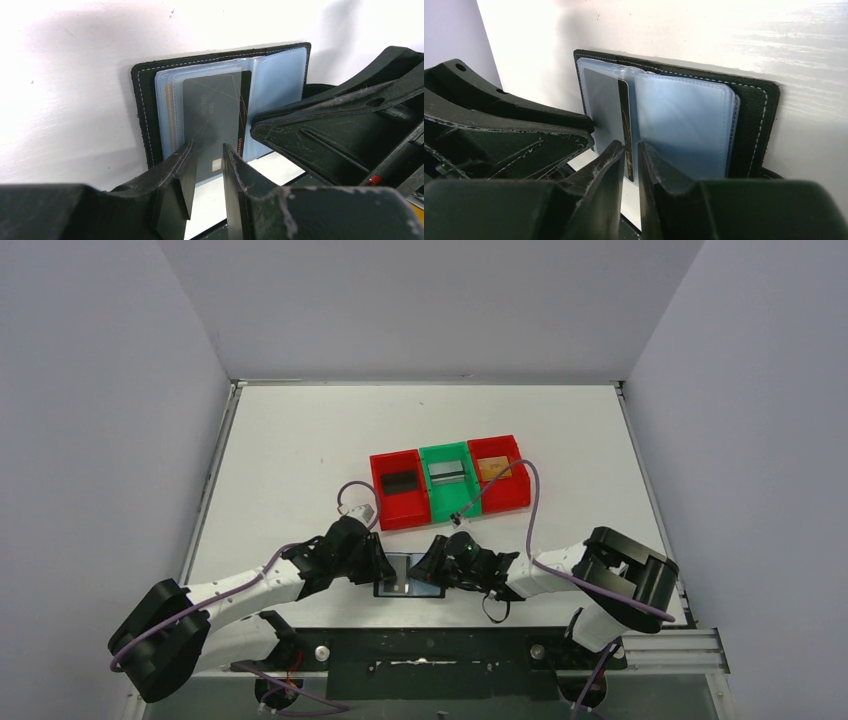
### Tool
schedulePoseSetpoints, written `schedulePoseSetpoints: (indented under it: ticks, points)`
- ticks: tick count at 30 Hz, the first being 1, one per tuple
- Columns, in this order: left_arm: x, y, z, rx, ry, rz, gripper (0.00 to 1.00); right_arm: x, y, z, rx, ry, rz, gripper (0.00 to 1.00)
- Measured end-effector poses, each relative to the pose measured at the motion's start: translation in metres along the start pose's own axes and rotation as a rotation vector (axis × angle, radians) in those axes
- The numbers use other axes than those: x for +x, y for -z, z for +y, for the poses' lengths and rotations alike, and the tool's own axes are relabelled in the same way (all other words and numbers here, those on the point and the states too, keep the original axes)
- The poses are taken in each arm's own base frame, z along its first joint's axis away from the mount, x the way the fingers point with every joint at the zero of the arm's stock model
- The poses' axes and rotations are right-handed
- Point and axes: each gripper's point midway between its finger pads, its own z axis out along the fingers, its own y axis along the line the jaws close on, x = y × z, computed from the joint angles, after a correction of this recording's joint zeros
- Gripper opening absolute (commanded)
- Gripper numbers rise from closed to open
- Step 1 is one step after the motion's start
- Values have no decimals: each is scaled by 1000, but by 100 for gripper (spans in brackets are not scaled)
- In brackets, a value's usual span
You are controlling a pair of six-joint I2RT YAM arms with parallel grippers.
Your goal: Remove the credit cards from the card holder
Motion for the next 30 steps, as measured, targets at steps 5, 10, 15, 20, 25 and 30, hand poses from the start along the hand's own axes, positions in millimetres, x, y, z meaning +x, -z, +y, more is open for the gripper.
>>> schedulePoseSetpoints:
  ticks: [5,10,15,20,25,30]
  points:
    - [0,0,0,1,0,0,26,3,-4,-1,-3,-1,13,26]
    - [1,0,0,2,1,0,25,4,-11,5,-31,-2,29,15]
    - [0,-1,-1,10,11,-6,25,5,-11,3,-25,-1,33,3]
    - [0,-1,-1,8,14,-12,25,2,-9,3,-21,-3,22,0]
    - [-1,-2,0,1,14,-19,25,1,-1,5,-32,-4,11,0]
    - [-1,-2,1,-2,15,-19,25,0,2,1,-19,-11,5,0]
